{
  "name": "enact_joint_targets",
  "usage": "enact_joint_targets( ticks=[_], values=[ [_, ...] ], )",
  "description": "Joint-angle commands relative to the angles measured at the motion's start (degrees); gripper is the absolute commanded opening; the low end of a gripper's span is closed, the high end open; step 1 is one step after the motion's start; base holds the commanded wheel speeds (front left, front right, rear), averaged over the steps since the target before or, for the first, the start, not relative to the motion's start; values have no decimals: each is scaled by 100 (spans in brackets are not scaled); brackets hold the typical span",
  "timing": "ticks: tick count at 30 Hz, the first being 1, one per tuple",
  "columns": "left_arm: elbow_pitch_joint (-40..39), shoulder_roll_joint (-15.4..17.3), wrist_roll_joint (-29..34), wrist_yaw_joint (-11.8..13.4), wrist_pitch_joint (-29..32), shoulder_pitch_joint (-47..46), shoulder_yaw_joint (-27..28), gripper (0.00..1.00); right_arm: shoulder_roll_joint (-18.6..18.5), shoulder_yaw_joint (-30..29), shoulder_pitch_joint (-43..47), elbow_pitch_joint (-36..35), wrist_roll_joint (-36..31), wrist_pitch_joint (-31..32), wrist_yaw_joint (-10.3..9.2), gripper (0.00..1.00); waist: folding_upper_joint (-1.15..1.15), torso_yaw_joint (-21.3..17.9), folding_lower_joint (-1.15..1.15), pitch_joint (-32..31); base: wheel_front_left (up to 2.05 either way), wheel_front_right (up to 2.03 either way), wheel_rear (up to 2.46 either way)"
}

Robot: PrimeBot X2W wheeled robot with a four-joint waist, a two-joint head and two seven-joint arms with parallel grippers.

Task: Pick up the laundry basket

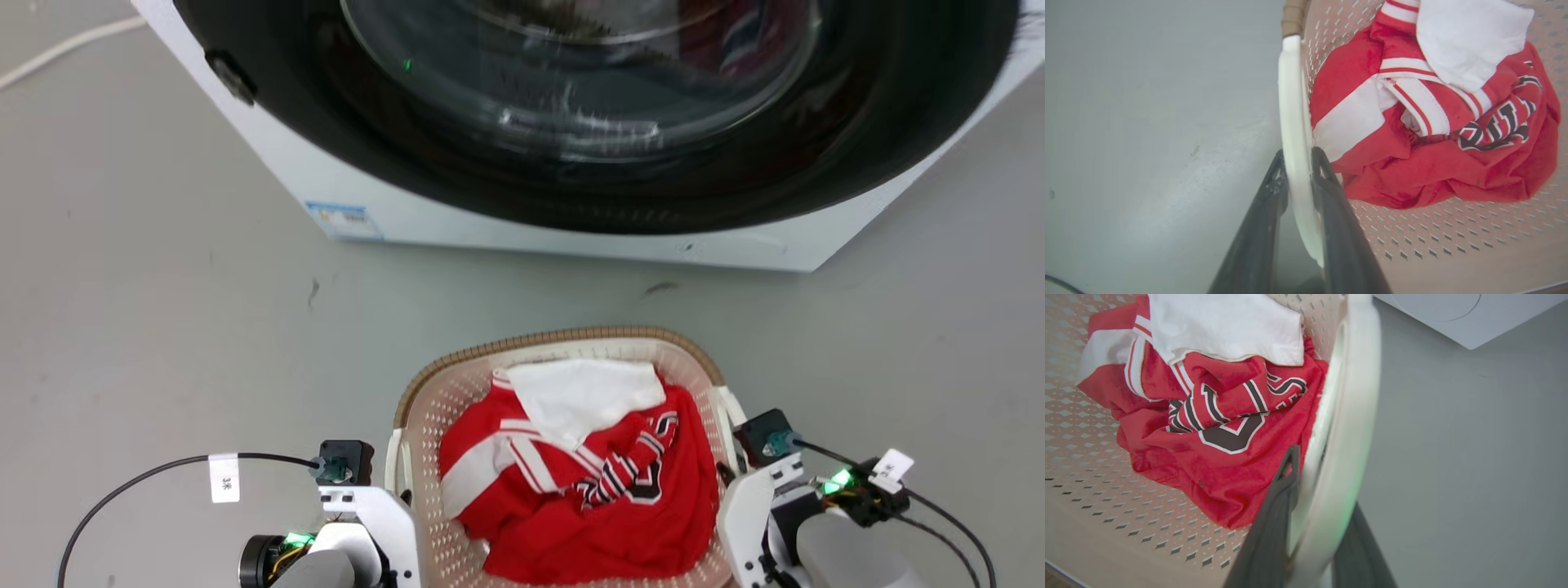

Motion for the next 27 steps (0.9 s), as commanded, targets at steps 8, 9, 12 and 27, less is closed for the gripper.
enact_joint_targets(
  ticks=[8,9,12,27],
  values=[
    [-141,115,-223,-49,605,-35,-365,0,160,547,197,-182,540,575,78,0,0,-357,1,-847,0,0,0],
    [-155,140,-266,-49,680,-20,-405,0,151,602,226,-205,629,647,78,0,0,-378,1,-926,0,0,0],
    [-192,212,-393,-43,903,30,-522,0,101,801,304,-283,881,884,79,0,0,-440,1,-1161,0,0,0],
    [-291,435,-884,-39,1657,309,-1077,0,-213,1790,618,-647,2016,1583,80,0,0,-618,1,-2082,0,0,0]
  ],
)
